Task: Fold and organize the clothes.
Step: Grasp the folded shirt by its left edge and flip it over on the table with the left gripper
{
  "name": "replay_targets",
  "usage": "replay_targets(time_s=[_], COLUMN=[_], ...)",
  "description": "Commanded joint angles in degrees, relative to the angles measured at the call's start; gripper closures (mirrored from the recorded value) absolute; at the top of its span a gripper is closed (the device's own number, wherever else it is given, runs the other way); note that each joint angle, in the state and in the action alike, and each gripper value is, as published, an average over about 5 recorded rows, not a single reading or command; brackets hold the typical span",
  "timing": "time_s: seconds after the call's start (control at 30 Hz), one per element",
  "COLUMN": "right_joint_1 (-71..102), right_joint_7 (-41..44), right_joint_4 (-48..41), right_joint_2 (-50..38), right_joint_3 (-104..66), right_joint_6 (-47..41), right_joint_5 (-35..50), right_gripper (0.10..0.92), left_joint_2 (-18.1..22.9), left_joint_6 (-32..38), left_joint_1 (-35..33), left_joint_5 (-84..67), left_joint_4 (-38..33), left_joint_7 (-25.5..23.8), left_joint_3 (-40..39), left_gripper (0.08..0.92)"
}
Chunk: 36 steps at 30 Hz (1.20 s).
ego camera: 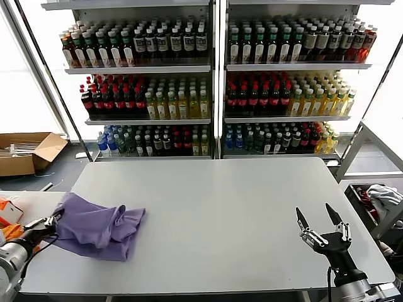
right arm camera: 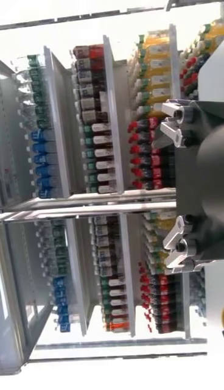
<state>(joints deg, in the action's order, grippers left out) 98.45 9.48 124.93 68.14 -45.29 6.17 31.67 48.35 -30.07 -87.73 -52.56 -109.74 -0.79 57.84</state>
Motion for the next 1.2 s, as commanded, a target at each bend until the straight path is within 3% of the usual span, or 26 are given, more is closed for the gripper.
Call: replay_targets(time_s=[0.03,0.13,0.2,0.37,0.5,0.63,0.87,1.03,1.2], right_joint_1=[-0.1,0.2,0.4,0.7,1.6,2.7,2.2,0.0,-5.4], right_joint_7=[0.1,0.2,0.3,0.4,0.5,0.4,-1.0,-4.1,-8.5], right_joint_4=[-0.5,-0.9,-1.3,-1.9,-1.9,-1.6,0.3,0.7,-0.4], right_joint_2=[0.6,0.9,0.9,2.0,3.1,4.3,5.0,3.3,2.0], right_joint_3=[0.9,0.9,1.0,1.5,1.9,2.2,4.6,9.4,16.8], right_joint_6=[0.7,1.1,1.3,1.4,1.3,1.0,-3.7,-12.4,-18.8], right_joint_5=[0.1,0.0,0.0,-1.1,-2.6,-4.3,-8.6,-11.6,-8.6], right_gripper=[0.203,0.203,0.203,0.203,0.203,0.203,0.203,0.203,0.203], left_joint_2=[-7.9,-5.8,-3.3,3.3,7.7,12.6,22.4,24.2,24.0], left_joint_6=[-1.0,-1.3,-1.3,-0.3,-2.0,-3.0,-2.8,-2.5,-1.5], left_joint_1=[-2.5,-3.1,-3.7,-0.2,11.0,22.5,33.3,36.2,37.7], left_joint_5=[1.1,1.8,4.0,13.1,10.0,6.5,6.6,4.3,-1.2], left_joint_4=[-2.7,-9.0,-14.1,-21.6,-20.2,-13.2,-1.3,1.3,0.0], left_joint_7=[-1.4,0.4,2.1,7.0,14.4,19.1,19.5,20.2,22.1], left_joint_3=[13.9,10.3,3.8,-27.7,-49.8,-64.0,-73.5,-72.9,-68.4], left_gripper=[0.883,0.887,0.886,0.887,0.888,0.888,0.889,0.89,0.862])
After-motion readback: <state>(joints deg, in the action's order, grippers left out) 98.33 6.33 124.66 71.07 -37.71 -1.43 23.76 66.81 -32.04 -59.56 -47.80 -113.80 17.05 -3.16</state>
